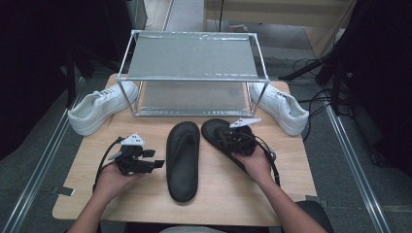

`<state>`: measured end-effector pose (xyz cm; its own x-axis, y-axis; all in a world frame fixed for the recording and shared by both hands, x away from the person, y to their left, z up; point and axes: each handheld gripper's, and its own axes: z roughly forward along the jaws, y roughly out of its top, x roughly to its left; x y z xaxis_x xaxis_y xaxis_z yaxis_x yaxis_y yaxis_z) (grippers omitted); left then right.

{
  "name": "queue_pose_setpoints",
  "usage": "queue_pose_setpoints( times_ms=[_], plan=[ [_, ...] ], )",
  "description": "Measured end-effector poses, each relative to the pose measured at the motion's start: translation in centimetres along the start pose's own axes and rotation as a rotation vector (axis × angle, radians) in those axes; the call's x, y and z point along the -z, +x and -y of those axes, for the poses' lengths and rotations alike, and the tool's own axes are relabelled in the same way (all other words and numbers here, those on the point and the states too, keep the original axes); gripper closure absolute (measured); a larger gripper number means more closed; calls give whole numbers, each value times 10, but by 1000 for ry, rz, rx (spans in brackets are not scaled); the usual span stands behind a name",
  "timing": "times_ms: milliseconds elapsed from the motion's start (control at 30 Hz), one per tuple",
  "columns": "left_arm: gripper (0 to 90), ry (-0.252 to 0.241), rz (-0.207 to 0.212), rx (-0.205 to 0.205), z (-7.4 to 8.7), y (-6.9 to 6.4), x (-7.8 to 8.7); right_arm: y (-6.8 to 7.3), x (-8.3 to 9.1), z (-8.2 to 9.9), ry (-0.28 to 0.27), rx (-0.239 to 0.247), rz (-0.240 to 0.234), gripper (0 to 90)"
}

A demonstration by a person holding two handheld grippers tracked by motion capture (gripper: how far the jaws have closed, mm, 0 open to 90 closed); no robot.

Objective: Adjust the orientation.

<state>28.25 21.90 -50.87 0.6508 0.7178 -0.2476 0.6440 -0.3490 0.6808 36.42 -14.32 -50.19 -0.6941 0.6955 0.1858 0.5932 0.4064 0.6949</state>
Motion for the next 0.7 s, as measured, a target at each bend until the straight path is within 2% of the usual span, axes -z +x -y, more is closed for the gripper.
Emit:
queue_pose_setpoints(
  times_ms=[233, 333, 367, 400, 433, 467, 500, 600, 633, 700],
  plan=[
    [385, -2, -3, 4, 0, 1, -2, -8, 22, 1, -43, -25, -47, 656],
    [479, -11, -28, -22, -3, -1, -5, -13, 36, 4, -63, -24, -40, 721],
    [523, -21, -32, -19, -4, -2, -6, -15, 39, 4, -64, -21, -34, 751],
    [594, -21, -32, -19, -4, -2, -6, -15, 39, 4, -64, -21, -34, 751],
    [667, -43, -31, -27, -6, -2, -6, -18, 44, 5, -53, -26, -18, 818],
    [715, -43, -31, -27, -6, -2, -6, -18, 44, 5, -53, -26, -18, 818],
    [763, -52, -27, -13, -9, 0, -8, -22, 44, 6, -39, -28, -14, 845],
    [846, -33, -14, 2, -13, 0, -13, -23, 42, 6, -24, -28, -9, 847],
    [854, -13, -17, -8, -14, 0, -18, -23, 37, 7, 7, -22, -3, 847],
    [854, -11, -17, -10, -15, 0, -20, -22, 34, 7, 17, -17, -3, 846]
  ],
)
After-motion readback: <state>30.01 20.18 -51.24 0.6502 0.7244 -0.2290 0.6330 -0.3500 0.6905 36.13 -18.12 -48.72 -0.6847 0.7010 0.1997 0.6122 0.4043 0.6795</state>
